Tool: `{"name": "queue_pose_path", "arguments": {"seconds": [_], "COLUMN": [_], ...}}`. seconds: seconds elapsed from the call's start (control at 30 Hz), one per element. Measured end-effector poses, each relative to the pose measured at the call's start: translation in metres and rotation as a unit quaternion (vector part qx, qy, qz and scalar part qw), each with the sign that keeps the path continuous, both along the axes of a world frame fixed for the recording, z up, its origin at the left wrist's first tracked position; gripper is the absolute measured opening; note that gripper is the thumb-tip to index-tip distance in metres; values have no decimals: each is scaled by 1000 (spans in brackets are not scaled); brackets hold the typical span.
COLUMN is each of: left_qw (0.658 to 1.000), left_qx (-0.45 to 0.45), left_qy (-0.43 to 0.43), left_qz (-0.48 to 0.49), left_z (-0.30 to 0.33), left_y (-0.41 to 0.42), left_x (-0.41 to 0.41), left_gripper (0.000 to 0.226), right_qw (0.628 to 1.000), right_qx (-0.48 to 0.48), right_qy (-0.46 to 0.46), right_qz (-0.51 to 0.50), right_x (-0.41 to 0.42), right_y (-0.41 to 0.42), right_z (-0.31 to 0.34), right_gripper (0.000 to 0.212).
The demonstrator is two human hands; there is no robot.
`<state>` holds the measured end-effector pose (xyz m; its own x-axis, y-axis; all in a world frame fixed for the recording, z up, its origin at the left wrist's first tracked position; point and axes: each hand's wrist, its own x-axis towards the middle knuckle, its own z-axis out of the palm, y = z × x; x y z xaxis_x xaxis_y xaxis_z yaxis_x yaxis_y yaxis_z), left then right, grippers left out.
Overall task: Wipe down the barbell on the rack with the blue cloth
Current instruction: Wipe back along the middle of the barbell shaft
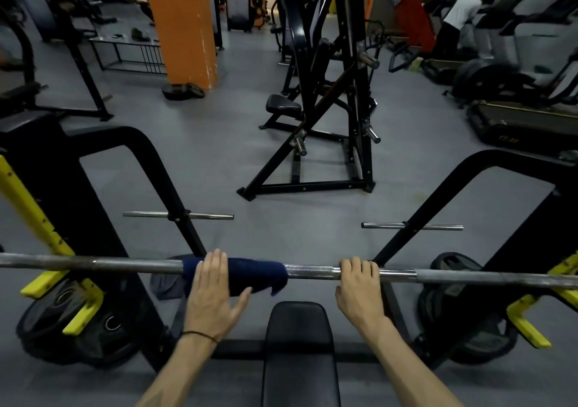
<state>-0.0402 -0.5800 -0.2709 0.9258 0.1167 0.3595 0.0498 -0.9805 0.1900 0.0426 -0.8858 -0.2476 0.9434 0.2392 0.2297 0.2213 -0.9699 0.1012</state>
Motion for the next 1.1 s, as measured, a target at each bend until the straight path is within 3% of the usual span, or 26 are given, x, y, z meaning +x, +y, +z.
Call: {"name": "queue_pose_path", "arguments": {"seconds": [0.07, 0.2, 0.3, 0.5, 0.57, 0.67, 0.77, 0.8, 0.87, 0.93, 1.03, 1.1], "left_qw": [1000, 989, 981, 997, 999, 999, 994, 991, 987, 987, 996, 999], "left_qx": [-31, -20, -22, 3, 6, -52, -62, -76, -95, -59, -10, 6], "left_qy": [3, -4, -18, 4, 9, 3, -30, -41, -51, -39, 0, 3], "left_qz": [4, -144, -190, -74, -35, 7, -86, -101, -123, -141, -84, -39], "left_z": [3, 5, 6, 6, 6, 5, 0, -1, 0, 3, 4, 9], "left_y": [-46, -150, -126, 46, 66, 14, -74, -92, -94, -64, 16, 77], "left_x": [12, 24, 24, -15, -22, -6, 10, 13, 15, 9, -3, -13], "left_gripper": [94, 94, 88, 82, 86, 95, 80, 74, 71, 76, 79, 78], "right_qw": [999, 1000, 998, 1000, 999, 992, 983, 982, 984, 986, 969, 943], "right_qx": [-1, 7, 38, 9, -9, -12, 10, 13, 8, -15, -51, -16], "right_qy": [16, 13, -2, -30, -26, 14, 4, 16, 55, 73, 152, 286], "right_qz": [-31, 0, 49, -1, 19, 126, 181, 186, 169, 149, 186, 170], "right_x": [-3, -7, -2, -1, 0, -4, -6, -3, 6, 15, 28, 41], "right_y": [10, 6, -11, 3, 20, 72, 110, 113, 110, 107, 110, 112], "right_z": [1, 1, 4, -1, 0, 0, 4, 8, 10, 20, 38, 47], "right_gripper": [40, 47, 52, 40, 40, 42, 17, 16, 36, 46, 24, 22]}}
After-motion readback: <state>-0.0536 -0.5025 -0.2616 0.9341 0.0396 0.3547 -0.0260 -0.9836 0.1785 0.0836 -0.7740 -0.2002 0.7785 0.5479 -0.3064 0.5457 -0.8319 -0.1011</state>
